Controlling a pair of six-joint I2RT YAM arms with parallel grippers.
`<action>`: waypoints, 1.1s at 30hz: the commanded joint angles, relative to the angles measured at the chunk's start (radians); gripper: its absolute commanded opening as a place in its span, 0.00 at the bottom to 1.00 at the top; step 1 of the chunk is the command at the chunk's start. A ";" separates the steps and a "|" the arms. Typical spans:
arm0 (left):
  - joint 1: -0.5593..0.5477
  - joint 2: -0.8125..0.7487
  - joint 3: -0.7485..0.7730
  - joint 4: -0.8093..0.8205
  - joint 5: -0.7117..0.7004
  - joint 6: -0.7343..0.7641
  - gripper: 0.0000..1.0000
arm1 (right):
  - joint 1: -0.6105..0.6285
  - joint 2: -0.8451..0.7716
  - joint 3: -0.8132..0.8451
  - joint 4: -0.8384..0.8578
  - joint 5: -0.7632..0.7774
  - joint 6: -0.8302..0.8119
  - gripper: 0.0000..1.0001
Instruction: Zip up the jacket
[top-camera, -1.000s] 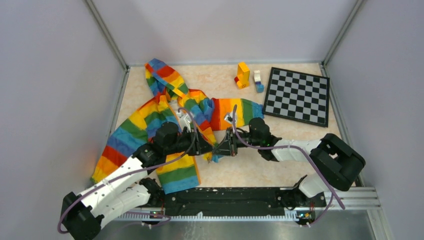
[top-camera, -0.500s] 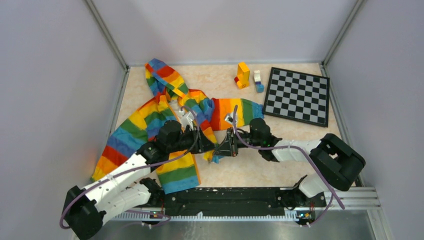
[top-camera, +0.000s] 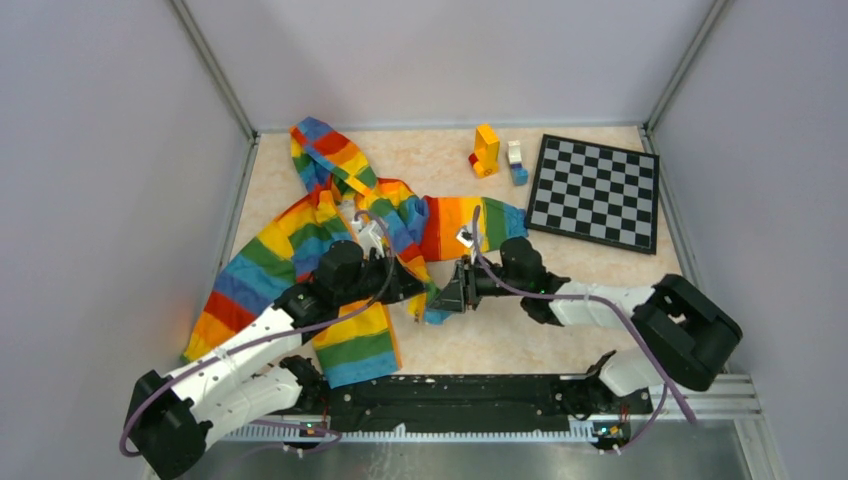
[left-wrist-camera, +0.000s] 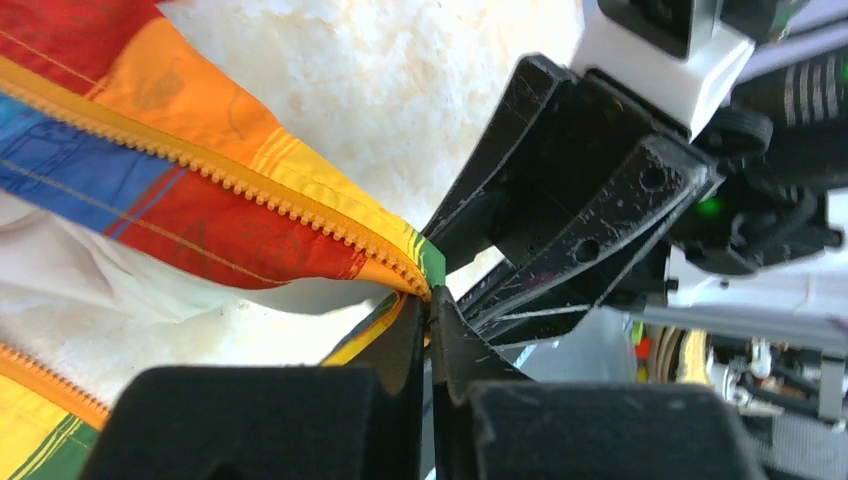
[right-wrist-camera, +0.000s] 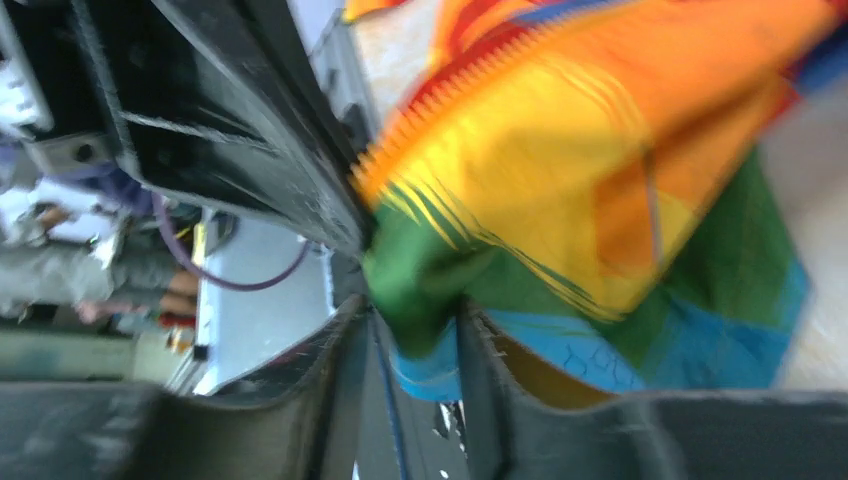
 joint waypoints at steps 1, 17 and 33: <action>0.004 -0.040 -0.024 0.069 -0.101 -0.138 0.00 | 0.000 -0.196 -0.061 -0.300 0.313 0.147 0.47; 0.005 -0.007 0.002 0.115 -0.099 -0.431 0.00 | 0.305 -0.336 0.151 -0.631 0.880 -0.129 0.51; 0.005 0.057 0.100 -0.069 -0.117 -0.387 0.00 | 0.348 -0.218 0.251 -0.639 0.997 -0.209 0.52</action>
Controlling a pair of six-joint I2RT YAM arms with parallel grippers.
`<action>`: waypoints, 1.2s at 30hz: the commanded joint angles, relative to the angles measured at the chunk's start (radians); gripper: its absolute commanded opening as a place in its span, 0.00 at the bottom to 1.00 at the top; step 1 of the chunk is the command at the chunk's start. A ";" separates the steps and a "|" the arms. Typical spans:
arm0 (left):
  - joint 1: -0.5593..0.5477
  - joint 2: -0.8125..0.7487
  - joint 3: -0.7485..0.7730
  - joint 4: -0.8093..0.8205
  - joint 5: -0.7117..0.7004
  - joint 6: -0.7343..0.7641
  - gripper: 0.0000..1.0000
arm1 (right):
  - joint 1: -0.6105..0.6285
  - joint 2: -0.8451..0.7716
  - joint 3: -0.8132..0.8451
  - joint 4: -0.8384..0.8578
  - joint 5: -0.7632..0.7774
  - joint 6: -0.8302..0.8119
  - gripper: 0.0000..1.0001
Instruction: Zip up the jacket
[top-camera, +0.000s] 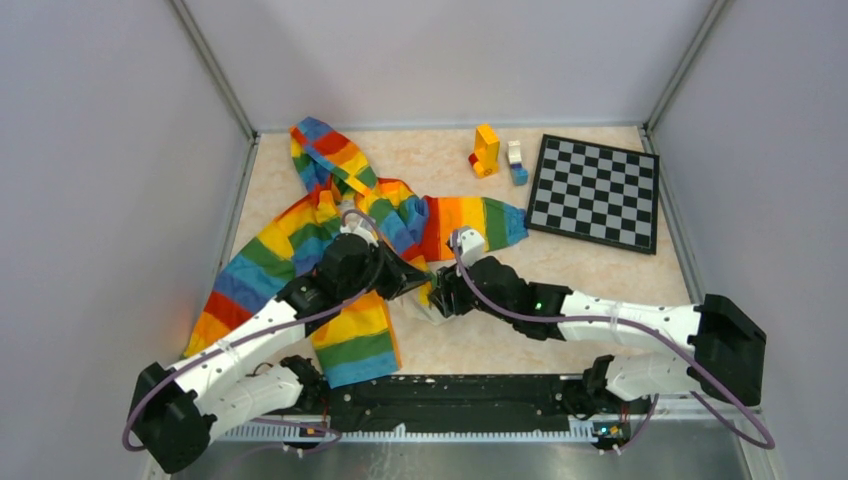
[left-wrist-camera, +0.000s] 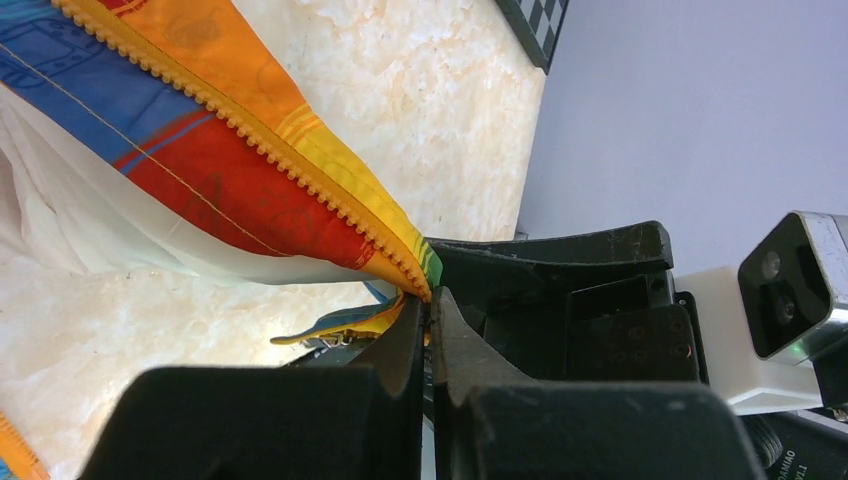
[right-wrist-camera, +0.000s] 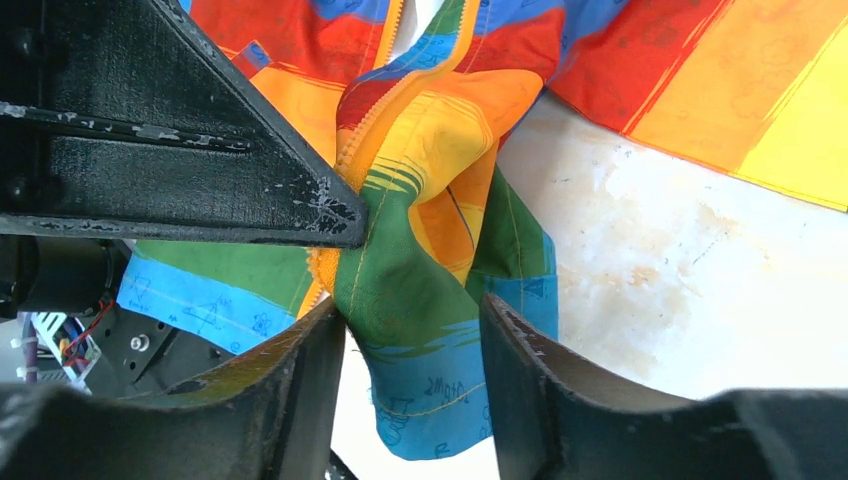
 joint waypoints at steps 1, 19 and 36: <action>0.001 0.017 0.052 -0.016 -0.010 0.010 0.00 | 0.011 0.006 0.046 0.047 0.039 -0.004 0.52; 0.001 0.051 0.107 -0.070 -0.017 0.079 0.00 | -0.114 0.021 -0.049 0.270 -0.317 -0.022 0.03; 0.001 -0.237 -0.097 0.113 0.164 0.387 0.99 | -0.406 0.385 -0.221 1.308 -1.122 0.450 0.00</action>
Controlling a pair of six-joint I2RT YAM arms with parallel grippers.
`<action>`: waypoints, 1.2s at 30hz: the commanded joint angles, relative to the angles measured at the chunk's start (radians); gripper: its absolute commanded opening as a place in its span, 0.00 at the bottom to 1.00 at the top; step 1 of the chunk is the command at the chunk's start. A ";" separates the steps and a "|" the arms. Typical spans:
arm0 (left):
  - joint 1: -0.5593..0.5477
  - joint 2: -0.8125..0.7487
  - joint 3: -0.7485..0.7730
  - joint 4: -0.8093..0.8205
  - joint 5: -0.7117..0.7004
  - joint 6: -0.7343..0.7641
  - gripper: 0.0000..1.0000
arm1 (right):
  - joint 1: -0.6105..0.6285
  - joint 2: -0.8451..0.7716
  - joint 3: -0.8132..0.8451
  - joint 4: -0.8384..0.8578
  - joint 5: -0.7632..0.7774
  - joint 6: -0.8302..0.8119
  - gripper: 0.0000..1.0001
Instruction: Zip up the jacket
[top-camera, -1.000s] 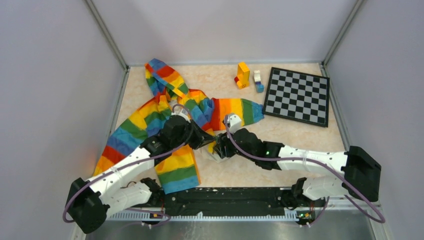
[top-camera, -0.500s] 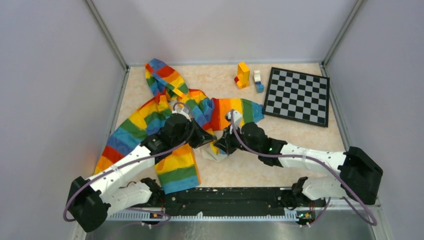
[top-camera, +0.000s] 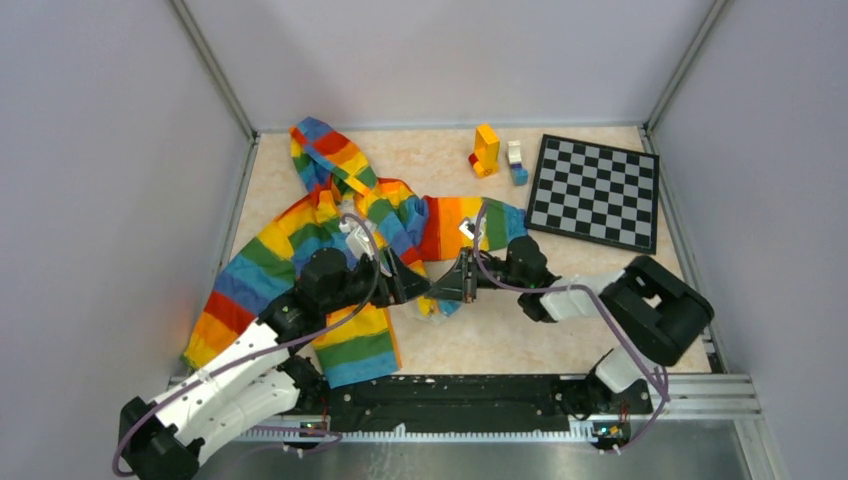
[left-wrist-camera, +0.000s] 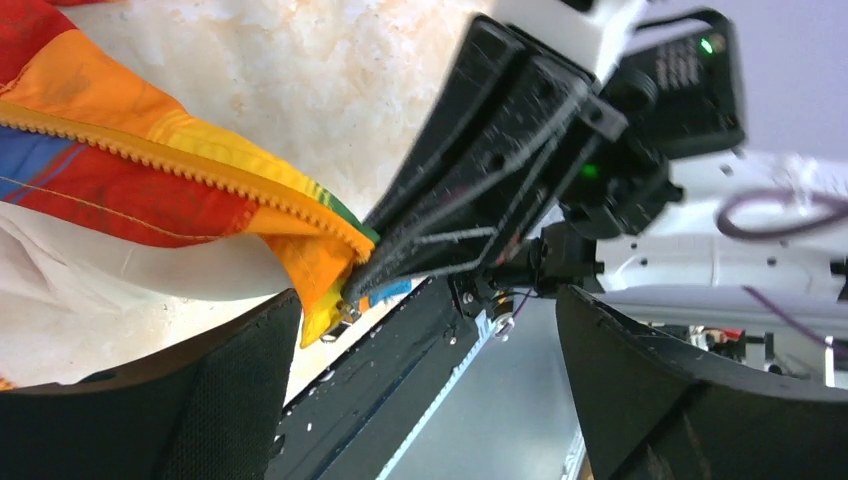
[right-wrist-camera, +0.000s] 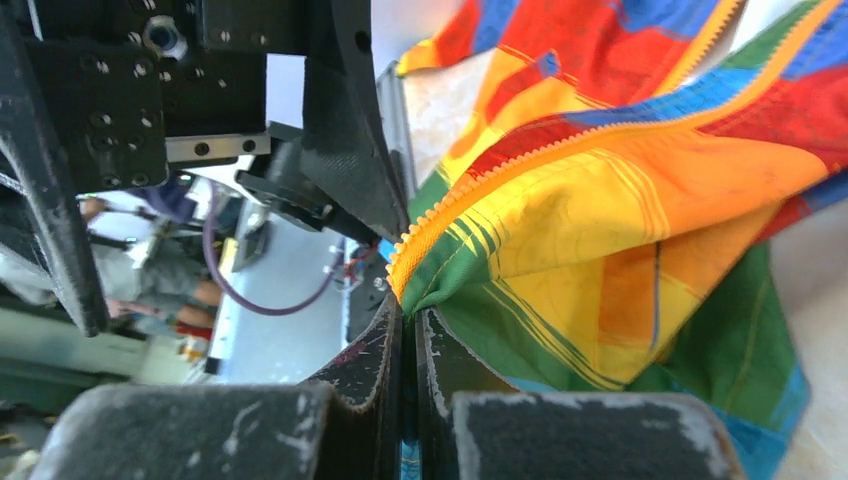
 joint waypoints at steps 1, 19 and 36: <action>0.000 -0.116 -0.054 0.069 0.064 0.102 0.99 | -0.029 0.125 0.017 0.433 -0.175 0.205 0.00; 0.000 -0.033 -0.120 0.185 0.213 0.107 0.47 | -0.050 0.273 0.034 0.634 -0.177 0.311 0.00; 0.000 0.029 -0.163 0.249 0.161 0.111 0.43 | -0.050 0.276 0.029 0.707 -0.172 0.363 0.00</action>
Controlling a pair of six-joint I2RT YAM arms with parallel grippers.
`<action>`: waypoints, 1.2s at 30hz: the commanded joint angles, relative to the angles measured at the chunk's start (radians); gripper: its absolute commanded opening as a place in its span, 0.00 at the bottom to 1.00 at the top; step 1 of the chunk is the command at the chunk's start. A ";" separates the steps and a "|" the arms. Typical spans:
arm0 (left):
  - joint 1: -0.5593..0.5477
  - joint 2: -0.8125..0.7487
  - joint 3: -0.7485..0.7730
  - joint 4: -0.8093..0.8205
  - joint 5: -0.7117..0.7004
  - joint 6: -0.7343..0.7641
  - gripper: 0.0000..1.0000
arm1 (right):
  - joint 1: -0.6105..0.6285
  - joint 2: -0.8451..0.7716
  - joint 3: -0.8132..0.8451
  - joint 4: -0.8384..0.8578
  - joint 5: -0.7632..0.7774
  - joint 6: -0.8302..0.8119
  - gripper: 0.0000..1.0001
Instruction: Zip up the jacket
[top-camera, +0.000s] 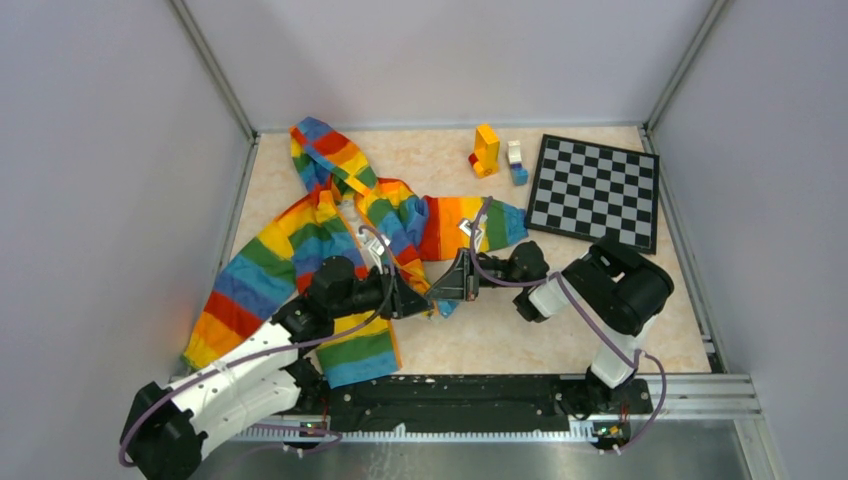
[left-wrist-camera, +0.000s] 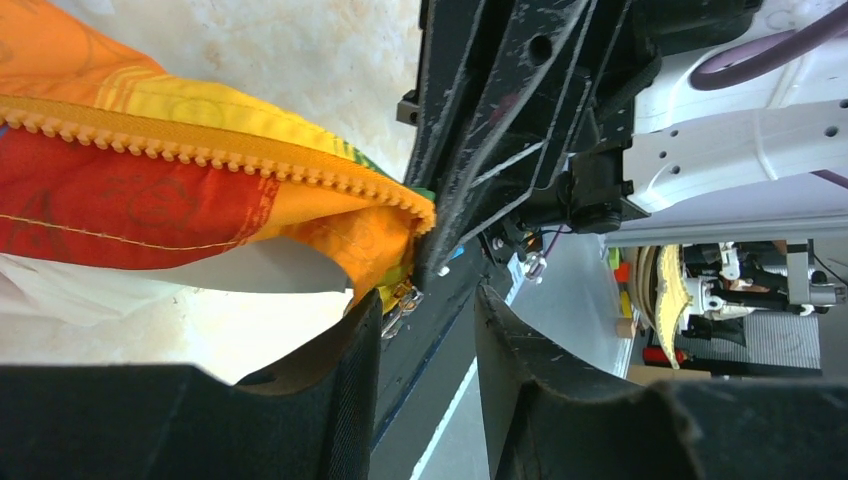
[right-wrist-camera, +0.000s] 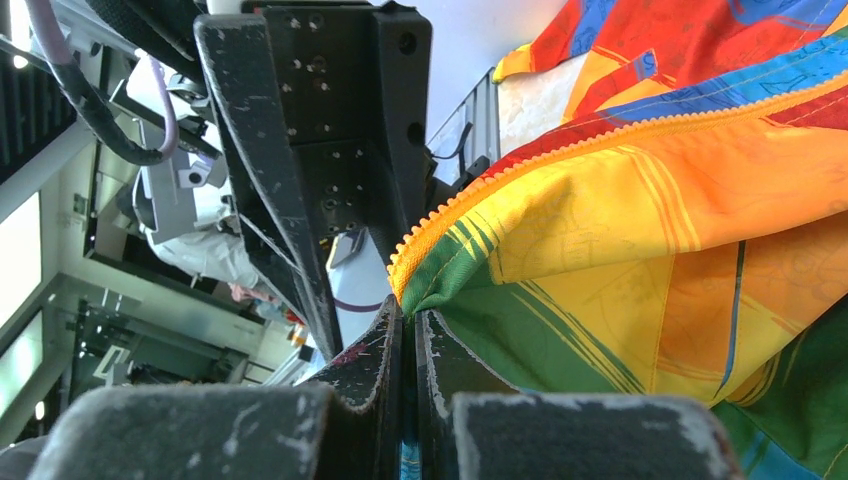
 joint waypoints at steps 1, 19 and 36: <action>0.000 0.039 -0.016 0.100 0.016 0.000 0.44 | -0.006 0.000 0.026 0.165 -0.005 0.018 0.00; -0.012 0.148 -0.019 0.271 0.065 -0.022 0.33 | -0.005 0.002 0.025 0.198 0.023 0.045 0.00; -0.012 0.098 -0.042 0.136 0.047 -0.048 0.00 | 0.023 -0.582 0.145 -1.359 0.534 -0.517 0.68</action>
